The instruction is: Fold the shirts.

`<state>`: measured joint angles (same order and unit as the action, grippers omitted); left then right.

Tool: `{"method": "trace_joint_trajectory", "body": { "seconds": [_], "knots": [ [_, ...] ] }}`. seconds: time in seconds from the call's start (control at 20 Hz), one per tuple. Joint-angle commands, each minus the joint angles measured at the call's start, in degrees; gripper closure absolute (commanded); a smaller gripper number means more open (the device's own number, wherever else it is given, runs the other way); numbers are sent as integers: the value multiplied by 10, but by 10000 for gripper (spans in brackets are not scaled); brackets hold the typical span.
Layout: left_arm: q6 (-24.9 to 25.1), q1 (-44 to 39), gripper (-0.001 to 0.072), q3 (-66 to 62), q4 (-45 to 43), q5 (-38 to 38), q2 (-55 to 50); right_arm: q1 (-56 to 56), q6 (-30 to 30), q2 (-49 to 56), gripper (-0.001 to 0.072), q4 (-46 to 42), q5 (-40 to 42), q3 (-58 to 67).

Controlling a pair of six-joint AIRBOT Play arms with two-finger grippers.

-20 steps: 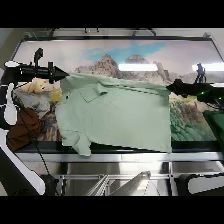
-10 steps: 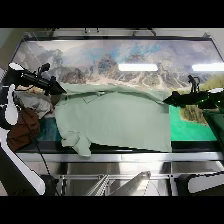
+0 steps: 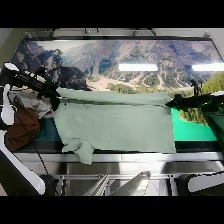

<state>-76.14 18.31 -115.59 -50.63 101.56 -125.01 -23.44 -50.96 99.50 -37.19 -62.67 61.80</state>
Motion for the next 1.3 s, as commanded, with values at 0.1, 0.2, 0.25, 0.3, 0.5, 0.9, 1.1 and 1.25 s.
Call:
{"method": "trace_joint_trajectory", "body": {
  "seconds": [0.1, 0.2, 0.25, 0.3, 0.5, 0.9, 1.1, 1.25],
  "knots": [
    [-4, -8, 694, 9, -5, 2, 2, -6, -1, 0, 696, -6, 3, 0],
    [-1, -16, 694, 42, -9, 4, 2, -7, -1, 0, 696, -6, 2, 0],
    [2, -16, 695, 53, -9, 3, 2, -7, -1, 0, 695, -6, 2, 1],
    [3, -16, 701, 58, -9, 2, 2, -7, -1, 0, 695, -6, -1, 2],
    [6, -15, 518, 29, -7, 7, 2, -17, -1, -5, 555, -11, -53, 2],
    [-49, 7, 453, 33, -35, 25, 82, -94, -56, -89, 550, -135, -200, -3],
    [-32, 17, 454, 215, -54, 2, 203, -97, -105, -172, 551, -250, -191, -116],
    [14, 25, 453, 404, -54, -62, 311, -97, -139, -233, 546, -324, -153, -244]
  ]
}}
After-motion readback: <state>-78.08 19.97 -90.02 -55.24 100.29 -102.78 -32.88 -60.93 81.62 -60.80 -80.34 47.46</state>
